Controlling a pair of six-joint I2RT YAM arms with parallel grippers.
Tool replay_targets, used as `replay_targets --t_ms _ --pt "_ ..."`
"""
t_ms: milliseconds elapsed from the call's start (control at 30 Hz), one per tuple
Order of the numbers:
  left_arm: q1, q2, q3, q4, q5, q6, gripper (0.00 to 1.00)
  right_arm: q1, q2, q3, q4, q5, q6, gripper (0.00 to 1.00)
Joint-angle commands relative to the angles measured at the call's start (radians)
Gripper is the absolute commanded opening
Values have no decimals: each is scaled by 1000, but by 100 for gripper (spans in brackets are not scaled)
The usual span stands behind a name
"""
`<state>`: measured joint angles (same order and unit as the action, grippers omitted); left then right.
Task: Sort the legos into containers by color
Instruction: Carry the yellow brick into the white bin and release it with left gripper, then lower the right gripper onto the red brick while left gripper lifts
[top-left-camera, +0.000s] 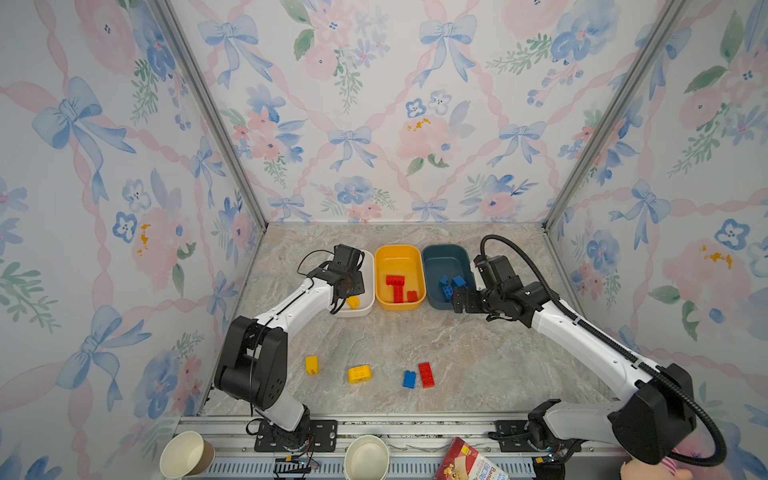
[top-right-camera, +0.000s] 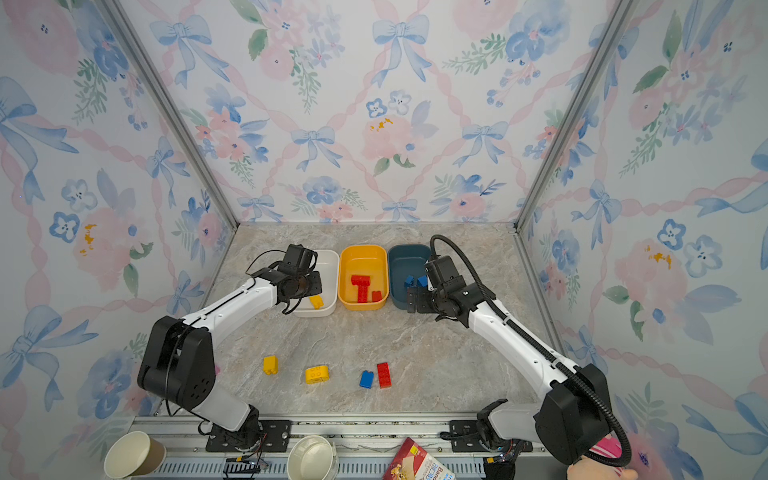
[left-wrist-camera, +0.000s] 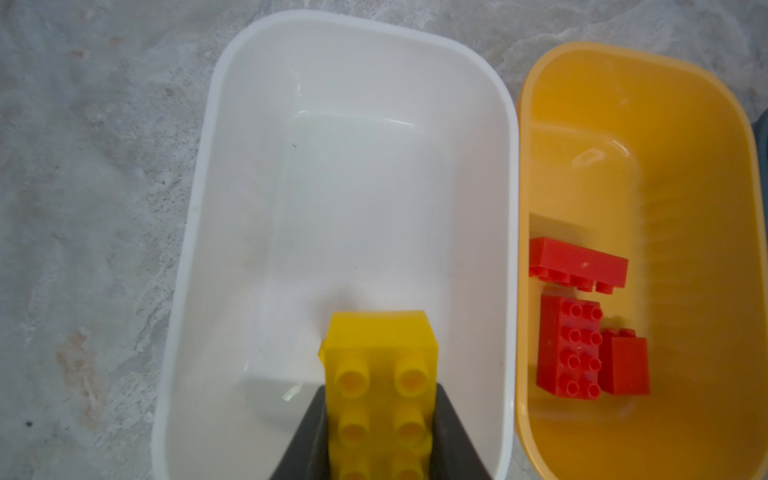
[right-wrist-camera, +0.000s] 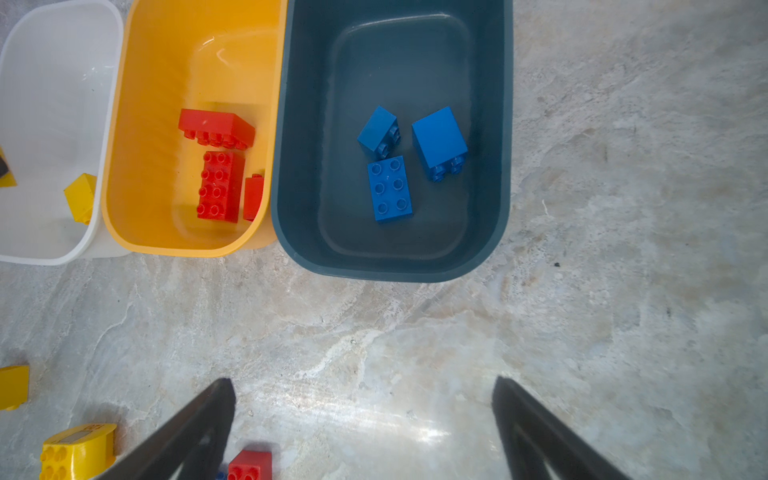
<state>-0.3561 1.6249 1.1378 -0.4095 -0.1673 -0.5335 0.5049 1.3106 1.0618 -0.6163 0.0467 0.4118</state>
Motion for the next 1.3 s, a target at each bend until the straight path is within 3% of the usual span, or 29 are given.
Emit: replay_targets --t_ms 0,200,400,500,867,1267 --pt "-7 65 40 36 32 26 28 3 -19 -8 -14 -11 4 98" --pt "-12 125 61 53 41 27 38 2 -26 -17 -16 -10 5 97" --pt "-13 123 64 54 37 31 60 4 -21 -32 -4 -23 16 97" --pt "-13 113 62 55 42 30 65 6 -17 -32 -4 -30 19 97" --pt "-22 27 18 77 73 2 74 89 -8 -42 -44 -23 52 97" --pt "-25 -220 -242 173 125 -45 85 315 35 -111 -79 4 144 98"
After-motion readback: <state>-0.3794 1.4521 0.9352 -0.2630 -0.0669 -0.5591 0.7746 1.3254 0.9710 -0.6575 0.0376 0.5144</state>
